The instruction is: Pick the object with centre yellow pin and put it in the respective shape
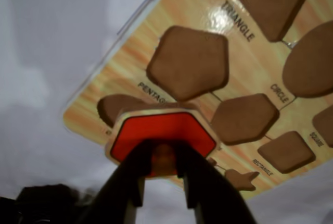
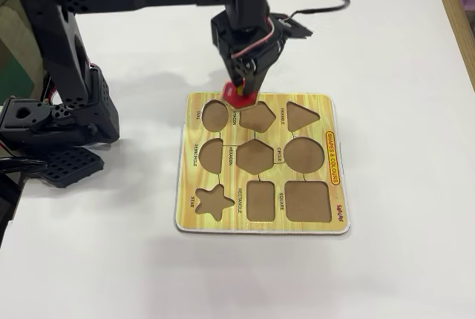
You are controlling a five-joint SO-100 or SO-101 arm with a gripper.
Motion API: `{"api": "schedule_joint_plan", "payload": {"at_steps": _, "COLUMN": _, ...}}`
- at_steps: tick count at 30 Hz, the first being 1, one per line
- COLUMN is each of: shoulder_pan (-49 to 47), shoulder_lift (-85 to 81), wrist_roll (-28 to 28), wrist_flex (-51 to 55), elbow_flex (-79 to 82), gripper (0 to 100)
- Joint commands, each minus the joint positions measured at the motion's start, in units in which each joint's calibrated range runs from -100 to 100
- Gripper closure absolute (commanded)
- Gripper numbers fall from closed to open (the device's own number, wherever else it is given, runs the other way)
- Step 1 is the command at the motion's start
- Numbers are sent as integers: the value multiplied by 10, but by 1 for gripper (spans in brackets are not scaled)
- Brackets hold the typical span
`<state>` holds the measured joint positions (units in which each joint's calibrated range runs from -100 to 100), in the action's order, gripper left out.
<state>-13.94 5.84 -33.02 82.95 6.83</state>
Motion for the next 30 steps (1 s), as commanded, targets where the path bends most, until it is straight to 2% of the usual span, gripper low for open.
{"api": "schedule_joint_plan", "payload": {"at_steps": 1, "shoulder_pan": 46, "shoulder_lift": -43, "wrist_roll": 49, "wrist_flex": -5, "elbow_flex": 19, "gripper": 99}}
{"api": "schedule_joint_plan", "payload": {"at_steps": 5, "shoulder_pan": 91, "shoulder_lift": -53, "wrist_roll": 112, "wrist_flex": -6, "elbow_flex": 49, "gripper": 99}}
{"api": "schedule_joint_plan", "payload": {"at_steps": 12, "shoulder_pan": 138, "shoulder_lift": -56, "wrist_roll": 163, "wrist_flex": -69, "elbow_flex": 109, "gripper": 99}}
{"api": "schedule_joint_plan", "payload": {"at_steps": 20, "shoulder_pan": 217, "shoulder_lift": -49, "wrist_roll": 198, "wrist_flex": -103, "elbow_flex": 104, "gripper": 99}}
{"api": "schedule_joint_plan", "payload": {"at_steps": 30, "shoulder_pan": 217, "shoulder_lift": -46, "wrist_roll": 203, "wrist_flex": -176, "elbow_flex": 103, "gripper": 99}}
